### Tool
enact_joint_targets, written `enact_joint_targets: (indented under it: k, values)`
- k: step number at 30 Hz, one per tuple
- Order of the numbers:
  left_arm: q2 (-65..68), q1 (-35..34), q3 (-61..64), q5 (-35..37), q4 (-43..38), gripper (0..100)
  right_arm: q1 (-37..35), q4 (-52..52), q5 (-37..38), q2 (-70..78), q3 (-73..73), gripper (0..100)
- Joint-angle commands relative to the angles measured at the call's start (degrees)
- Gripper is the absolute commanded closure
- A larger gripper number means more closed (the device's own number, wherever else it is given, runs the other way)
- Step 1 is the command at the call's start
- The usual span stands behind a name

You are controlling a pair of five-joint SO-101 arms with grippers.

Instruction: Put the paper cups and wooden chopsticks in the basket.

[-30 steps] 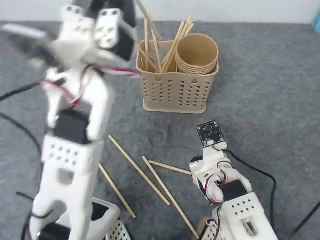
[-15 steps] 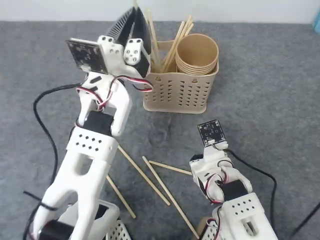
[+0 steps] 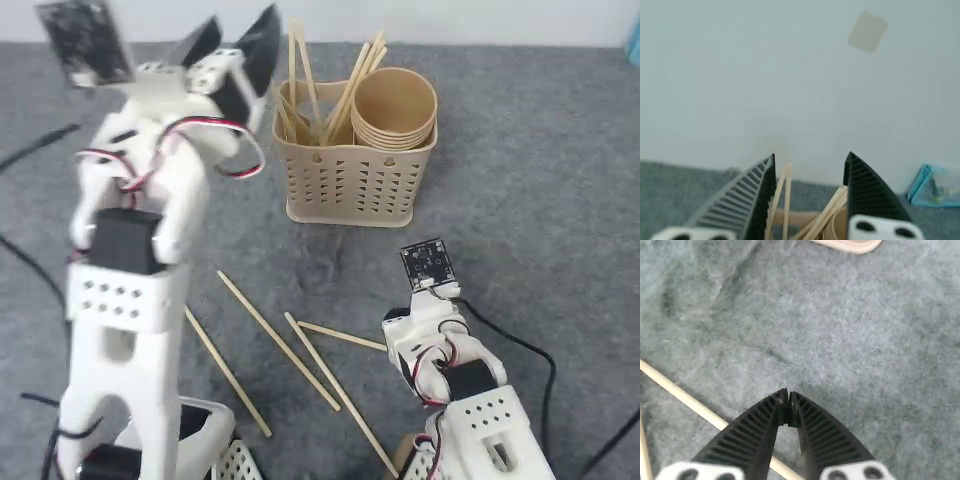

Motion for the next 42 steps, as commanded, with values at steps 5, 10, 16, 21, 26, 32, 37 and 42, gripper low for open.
enact_joint_targets:
  k: [5,10,16,21,26,32,37,42]
  values:
    - [-0.09,-6.33,4.35,5.36,29.98,79,0.48,-1.19,1.05,-1.1,-0.44,99.1]
    - [-0.09,-13.1,20.0,5.27,30.51,79,0.48,-1.19,1.05,-1.1,-0.44,99.1]
    - [-0.09,-16.35,39.25,4.75,23.03,79,0.48,-1.19,1.05,-1.1,-0.44,99.1]
    - [0.44,-16.26,50.51,4.04,14.51,79,0.48,-1.19,1.05,-1.1,-0.44,99.1]
    - [0.44,-15.47,55.6,4.22,7.65,79,0.48,-1.1,1.05,-1.1,-0.35,99.1]
    - [0.53,-11.52,55.96,9.05,3.52,79,0.48,-0.57,1.05,-1.01,-0.35,99.1]
    - [0.62,-8.62,56.04,12.13,1.58,79,0.4,0.84,1.05,-1.1,-0.62,99.1]
    - [2.55,-8.79,55.16,12.48,1.49,79,0.4,0.84,1.05,-1.1,-0.53,99.1]
